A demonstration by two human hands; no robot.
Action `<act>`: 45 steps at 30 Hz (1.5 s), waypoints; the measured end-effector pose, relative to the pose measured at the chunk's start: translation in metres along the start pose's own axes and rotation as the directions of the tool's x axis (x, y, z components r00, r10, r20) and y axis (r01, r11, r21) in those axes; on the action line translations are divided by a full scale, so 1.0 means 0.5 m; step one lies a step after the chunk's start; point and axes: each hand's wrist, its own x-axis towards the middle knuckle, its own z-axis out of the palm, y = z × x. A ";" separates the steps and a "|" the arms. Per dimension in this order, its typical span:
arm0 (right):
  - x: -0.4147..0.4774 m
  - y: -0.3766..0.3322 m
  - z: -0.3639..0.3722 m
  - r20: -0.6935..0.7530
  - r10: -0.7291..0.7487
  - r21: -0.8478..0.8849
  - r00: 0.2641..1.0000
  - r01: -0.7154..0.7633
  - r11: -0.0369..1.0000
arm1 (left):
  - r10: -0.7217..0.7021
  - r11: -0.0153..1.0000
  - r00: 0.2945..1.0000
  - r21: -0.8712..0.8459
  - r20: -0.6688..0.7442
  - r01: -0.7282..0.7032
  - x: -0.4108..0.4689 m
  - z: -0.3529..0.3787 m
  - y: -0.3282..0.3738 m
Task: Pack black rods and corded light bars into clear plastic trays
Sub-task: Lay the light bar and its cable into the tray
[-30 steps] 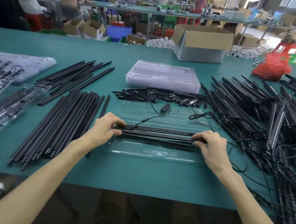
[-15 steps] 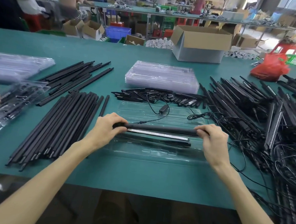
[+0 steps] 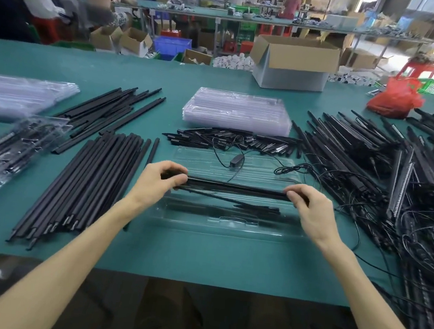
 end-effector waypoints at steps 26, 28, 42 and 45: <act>-0.041 -0.005 0.020 0.114 0.343 0.931 0.932 -0.221 0.291 | -0.526 0.180 0.836 -0.940 0.156 0.289 0.004 0.060 0.061; -0.045 -0.015 0.037 0.121 0.270 0.845 0.955 -0.242 0.476 | -0.529 0.109 0.831 -0.957 0.174 0.270 0.004 0.057 0.062; 0.063 -0.126 0.155 0.277 -0.099 -0.081 0.956 0.125 0.989 | -0.534 0.147 0.821 -0.934 0.203 0.327 -0.011 0.066 0.073; 0.068 -0.102 0.130 0.274 -0.083 -0.247 0.958 0.154 0.957 | -0.574 0.154 0.804 -0.943 0.156 0.294 -0.012 0.052 0.064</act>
